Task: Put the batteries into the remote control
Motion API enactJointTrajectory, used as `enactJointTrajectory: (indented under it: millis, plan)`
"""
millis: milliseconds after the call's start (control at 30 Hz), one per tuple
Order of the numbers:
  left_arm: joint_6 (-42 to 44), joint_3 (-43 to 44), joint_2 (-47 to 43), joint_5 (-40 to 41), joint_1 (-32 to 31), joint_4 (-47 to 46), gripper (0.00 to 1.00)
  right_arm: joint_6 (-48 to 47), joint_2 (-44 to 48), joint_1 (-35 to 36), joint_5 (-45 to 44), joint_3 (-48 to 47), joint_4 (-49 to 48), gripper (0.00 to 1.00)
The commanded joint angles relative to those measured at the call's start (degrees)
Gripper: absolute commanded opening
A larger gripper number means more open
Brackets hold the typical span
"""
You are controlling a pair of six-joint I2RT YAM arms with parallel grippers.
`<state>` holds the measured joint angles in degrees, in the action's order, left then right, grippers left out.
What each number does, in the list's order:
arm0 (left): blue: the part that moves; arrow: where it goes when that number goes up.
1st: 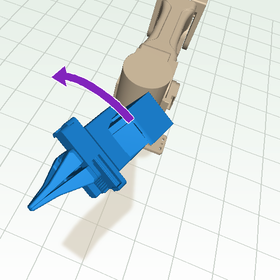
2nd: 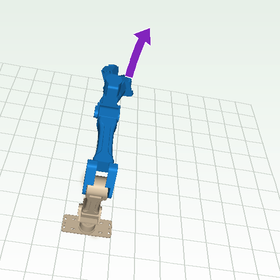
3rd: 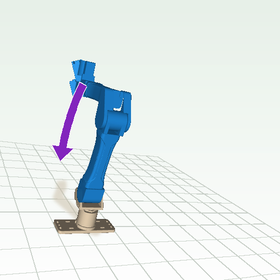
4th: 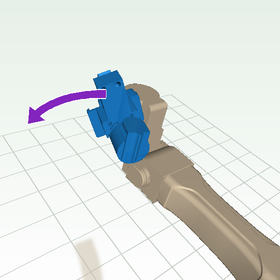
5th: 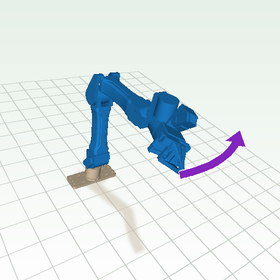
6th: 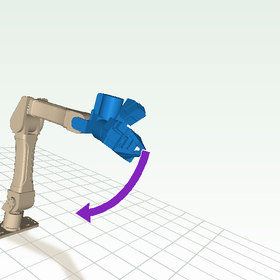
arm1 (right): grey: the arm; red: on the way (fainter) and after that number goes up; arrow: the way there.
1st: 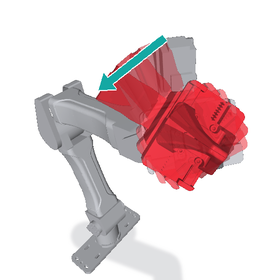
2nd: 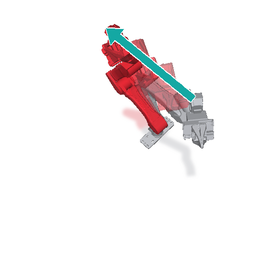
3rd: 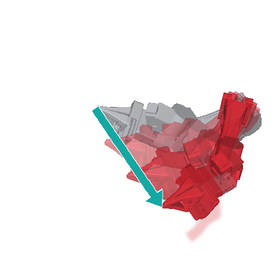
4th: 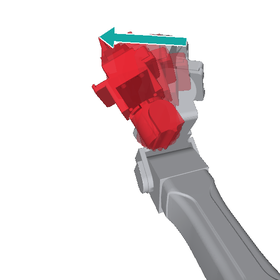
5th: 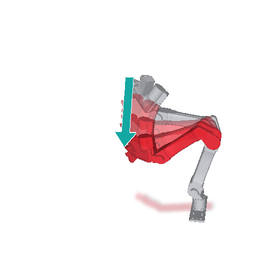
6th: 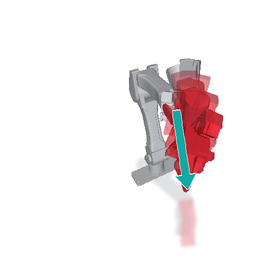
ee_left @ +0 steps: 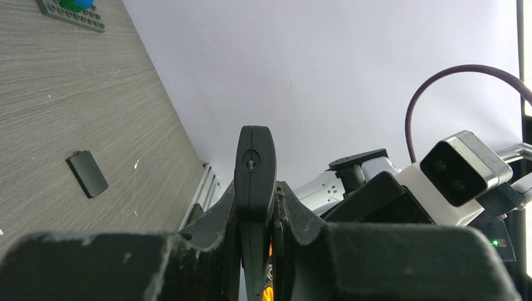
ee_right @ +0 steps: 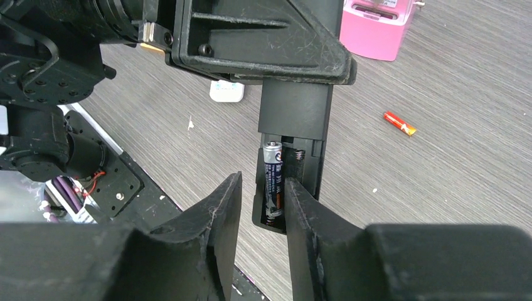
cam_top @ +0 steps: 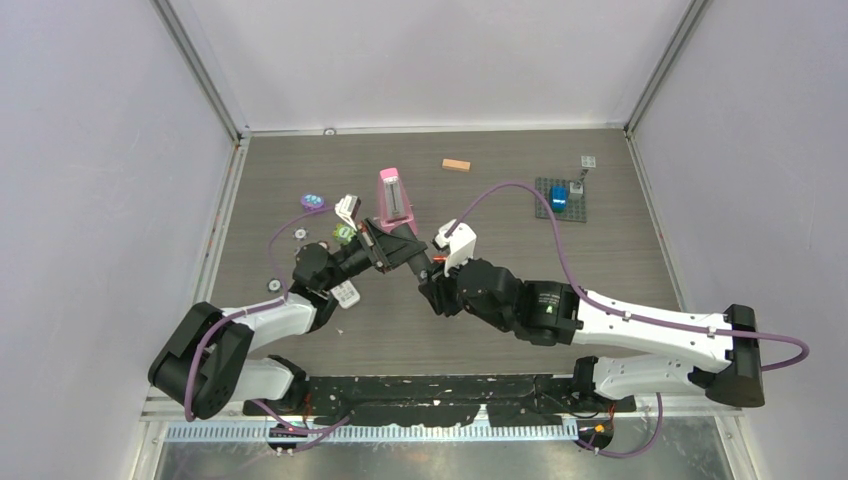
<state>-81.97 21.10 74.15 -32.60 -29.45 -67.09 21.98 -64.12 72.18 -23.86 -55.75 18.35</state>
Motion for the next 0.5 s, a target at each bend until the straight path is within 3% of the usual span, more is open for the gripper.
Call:
enactJointTrajectory:
  millis: [0,267,467]
  plan:
    - [-0.34,1.74,-0.16,-0.11,0.01,-5.51,0.00,1.88,1.32,0.15,-3.29,-3.61,1.17,0.38]
    - [-0.29,1.68,0.20,-0.35,0.01,-5.84,0.00,3.85,2.51,0.09,-3.56,-6.65,4.16,0.45]
    - [-0.21,1.51,0.45,-0.53,0.01,-6.29,0.00,11.62,4.63,-1.10,-5.07,-7.81,7.84,0.66]
